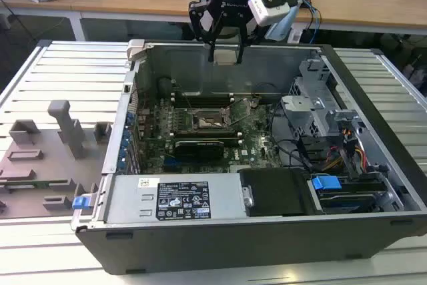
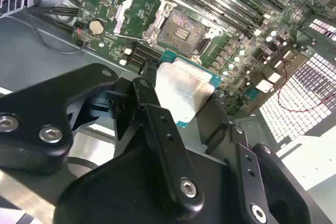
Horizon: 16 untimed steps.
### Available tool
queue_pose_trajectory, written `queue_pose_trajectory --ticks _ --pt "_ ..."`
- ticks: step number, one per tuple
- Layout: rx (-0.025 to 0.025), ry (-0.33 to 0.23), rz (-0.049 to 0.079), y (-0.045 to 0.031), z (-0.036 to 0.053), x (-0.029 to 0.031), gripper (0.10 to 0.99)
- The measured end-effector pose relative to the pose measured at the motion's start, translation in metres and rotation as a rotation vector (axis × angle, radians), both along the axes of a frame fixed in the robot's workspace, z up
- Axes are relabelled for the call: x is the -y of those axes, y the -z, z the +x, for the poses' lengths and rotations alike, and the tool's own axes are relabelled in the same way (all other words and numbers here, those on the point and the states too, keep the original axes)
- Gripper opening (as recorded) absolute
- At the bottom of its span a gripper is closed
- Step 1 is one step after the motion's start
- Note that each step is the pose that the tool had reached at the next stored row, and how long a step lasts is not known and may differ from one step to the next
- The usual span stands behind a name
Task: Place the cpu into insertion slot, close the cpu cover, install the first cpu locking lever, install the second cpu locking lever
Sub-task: 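Place the cpu into insertion slot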
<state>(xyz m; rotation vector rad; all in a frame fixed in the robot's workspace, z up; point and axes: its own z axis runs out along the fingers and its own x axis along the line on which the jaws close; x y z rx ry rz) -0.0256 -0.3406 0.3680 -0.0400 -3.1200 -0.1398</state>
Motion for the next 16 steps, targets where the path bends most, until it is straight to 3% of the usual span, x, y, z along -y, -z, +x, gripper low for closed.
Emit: queue_pose_trajectory --ticks 16 --pt "0.0001 0.000 0.000 0.0088 0.0000 0.0000 0.545"
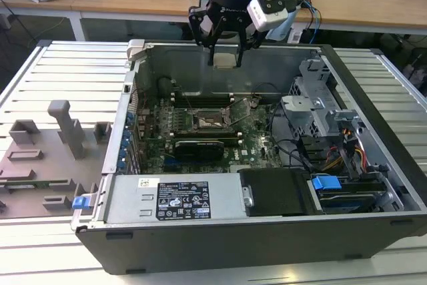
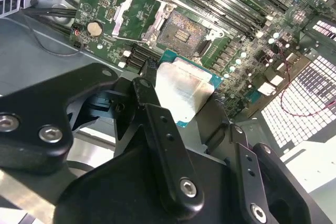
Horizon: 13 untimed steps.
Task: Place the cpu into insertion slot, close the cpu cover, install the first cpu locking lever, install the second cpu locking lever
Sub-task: 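Place the cpu into insertion slot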
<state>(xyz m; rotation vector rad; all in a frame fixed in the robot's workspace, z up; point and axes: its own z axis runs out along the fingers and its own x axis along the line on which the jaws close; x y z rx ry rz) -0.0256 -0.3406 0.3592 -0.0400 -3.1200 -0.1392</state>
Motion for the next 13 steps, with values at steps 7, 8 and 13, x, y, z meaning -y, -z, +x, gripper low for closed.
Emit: queue_pose_trajectory --ticks 7,8,13 --pt "0.0000 0.000 0.000 0.0030 0.0000 0.0000 0.545" --pt "0.0000 0.000 0.000 0.0033 0.0000 0.0000 0.545" --pt "0.0000 0.000 0.000 0.0056 0.0000 0.0000 0.545"
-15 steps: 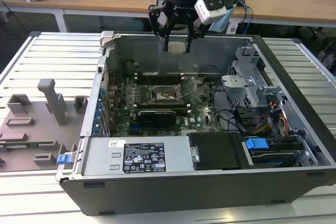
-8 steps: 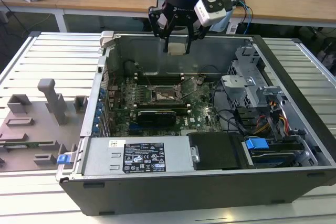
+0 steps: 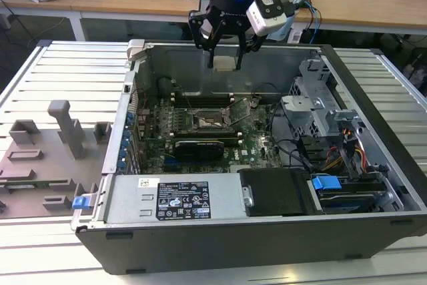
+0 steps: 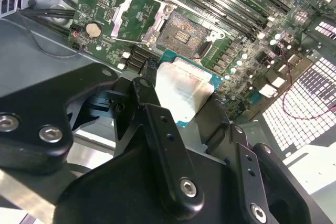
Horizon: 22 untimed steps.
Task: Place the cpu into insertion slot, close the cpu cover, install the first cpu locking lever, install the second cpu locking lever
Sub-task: 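Place the cpu into insertion slot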
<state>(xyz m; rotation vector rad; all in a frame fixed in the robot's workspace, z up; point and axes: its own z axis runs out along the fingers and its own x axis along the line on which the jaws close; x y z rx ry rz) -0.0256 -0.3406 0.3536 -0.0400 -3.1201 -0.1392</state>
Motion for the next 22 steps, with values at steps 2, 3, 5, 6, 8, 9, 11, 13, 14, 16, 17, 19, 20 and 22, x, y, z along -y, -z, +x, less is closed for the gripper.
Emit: queue_pose_trajectory --ticks 2,3,5,6,8,9,11,13,14,16,17,19,20,22 --pt "0.0000 0.000 0.000 0.0007 0.0000 0.0000 0.545" --pt "0.0000 0.000 0.000 0.0010 0.0000 0.0000 0.545" --pt "-0.0001 0.000 0.000 0.0016 0.0000 0.0000 0.545" --pt "0.0000 0.000 0.000 0.0021 0.0000 0.0000 0.545" --pt "-0.0001 0.000 0.000 0.0028 0.0000 0.0000 0.545" --pt "-0.0001 0.000 0.000 0.0031 0.0000 0.0000 0.545" --pt "-0.0001 0.000 0.000 0.0036 0.0000 0.0000 0.545" --pt "0.0000 0.000 0.000 0.0043 0.0000 0.0000 0.545" --pt "0.0000 0.000 0.000 0.0047 0.0000 0.0000 0.545" --pt "0.0000 0.000 0.000 0.0065 0.0000 0.0000 0.545" --pt "0.0000 0.000 0.000 0.0070 0.0000 0.0000 0.545" --pt "0.0000 0.000 0.000 0.0083 0.0000 0.0000 0.545" --pt "0.0000 0.000 0.000 0.0086 0.0000 0.0000 0.545" --pt "0.0000 0.000 0.000 0.0095 0.0000 0.0000 0.545"
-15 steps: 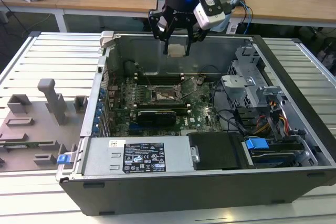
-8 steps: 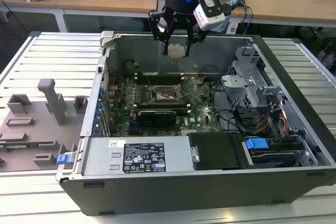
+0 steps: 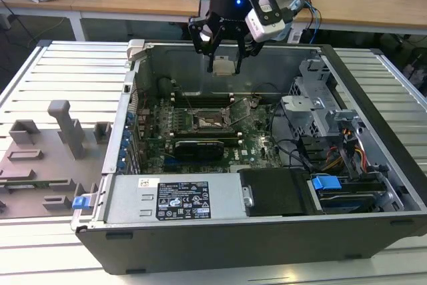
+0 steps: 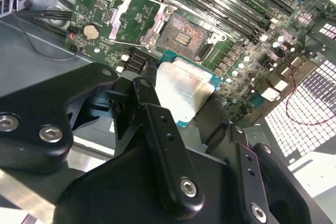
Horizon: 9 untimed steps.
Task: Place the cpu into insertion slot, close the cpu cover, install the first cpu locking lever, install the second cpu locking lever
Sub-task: 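Place the cpu into insertion slot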
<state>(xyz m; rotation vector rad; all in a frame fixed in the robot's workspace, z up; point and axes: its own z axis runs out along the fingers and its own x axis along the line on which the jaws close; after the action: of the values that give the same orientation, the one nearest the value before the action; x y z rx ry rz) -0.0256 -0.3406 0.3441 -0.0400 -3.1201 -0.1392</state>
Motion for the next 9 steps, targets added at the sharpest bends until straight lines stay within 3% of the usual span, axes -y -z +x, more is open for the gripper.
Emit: queue_pose_trajectory --ticks 9 --pt "0.0000 0.000 0.000 0.0043 0.0000 0.0000 0.545"
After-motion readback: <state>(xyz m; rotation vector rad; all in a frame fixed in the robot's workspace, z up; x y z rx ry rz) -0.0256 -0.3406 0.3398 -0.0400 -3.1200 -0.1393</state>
